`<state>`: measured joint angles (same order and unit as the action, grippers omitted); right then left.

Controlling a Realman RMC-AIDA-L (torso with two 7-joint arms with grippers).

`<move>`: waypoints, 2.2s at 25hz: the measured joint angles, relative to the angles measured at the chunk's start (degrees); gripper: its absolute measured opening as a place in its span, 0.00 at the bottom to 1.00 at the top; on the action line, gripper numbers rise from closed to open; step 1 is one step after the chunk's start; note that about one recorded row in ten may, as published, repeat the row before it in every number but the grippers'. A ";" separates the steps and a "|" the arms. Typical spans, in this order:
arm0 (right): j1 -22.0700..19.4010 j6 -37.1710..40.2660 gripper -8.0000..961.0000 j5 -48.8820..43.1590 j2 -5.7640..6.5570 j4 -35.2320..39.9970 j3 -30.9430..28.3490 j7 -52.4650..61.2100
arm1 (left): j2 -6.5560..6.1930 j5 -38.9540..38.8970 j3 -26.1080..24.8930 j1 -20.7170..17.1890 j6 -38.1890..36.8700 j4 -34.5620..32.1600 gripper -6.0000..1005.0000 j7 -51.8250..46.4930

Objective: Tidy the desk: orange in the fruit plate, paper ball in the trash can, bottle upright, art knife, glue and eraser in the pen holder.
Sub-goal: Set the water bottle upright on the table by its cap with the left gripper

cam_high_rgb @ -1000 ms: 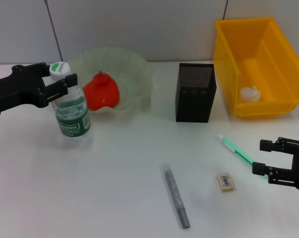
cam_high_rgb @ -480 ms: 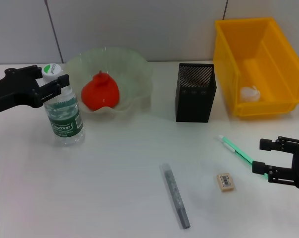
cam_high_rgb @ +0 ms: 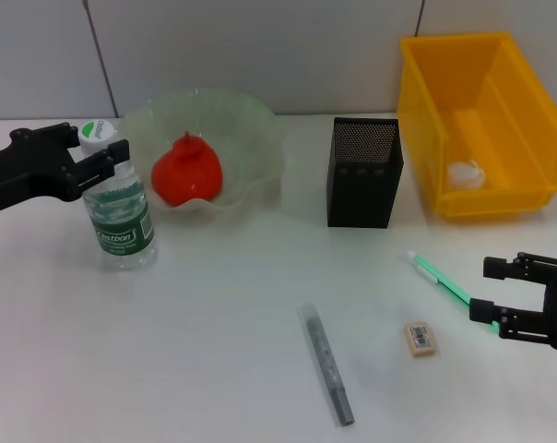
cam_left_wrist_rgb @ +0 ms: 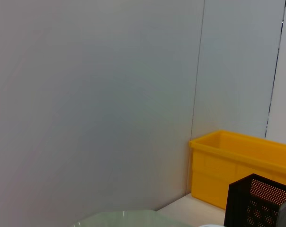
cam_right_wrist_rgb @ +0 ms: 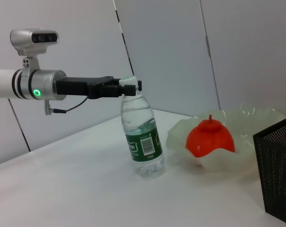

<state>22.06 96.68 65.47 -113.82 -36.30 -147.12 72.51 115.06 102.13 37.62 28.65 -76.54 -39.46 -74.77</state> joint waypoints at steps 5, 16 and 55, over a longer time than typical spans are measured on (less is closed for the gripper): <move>0.00 0.30 0.76 0.00 0.00 0.01 0.26 -0.35 | 0.10 -0.06 0.00 0.00 0.24 0.09 0.53 -0.23; 0.00 0.57 0.76 -0.15 0.00 -0.09 0.09 -0.46 | 0.45 -0.44 -1.64 0.17 1.03 1.56 0.54 -0.37; 0.29 0.47 0.76 0.00 0.18 -0.16 0.08 -0.09 | 0.79 -0.39 -1.16 0.00 1.66 1.56 0.66 -0.43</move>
<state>22.35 97.15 65.48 -113.64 -36.47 -147.04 72.42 115.84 101.74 36.45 28.65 -74.88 -37.90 -75.20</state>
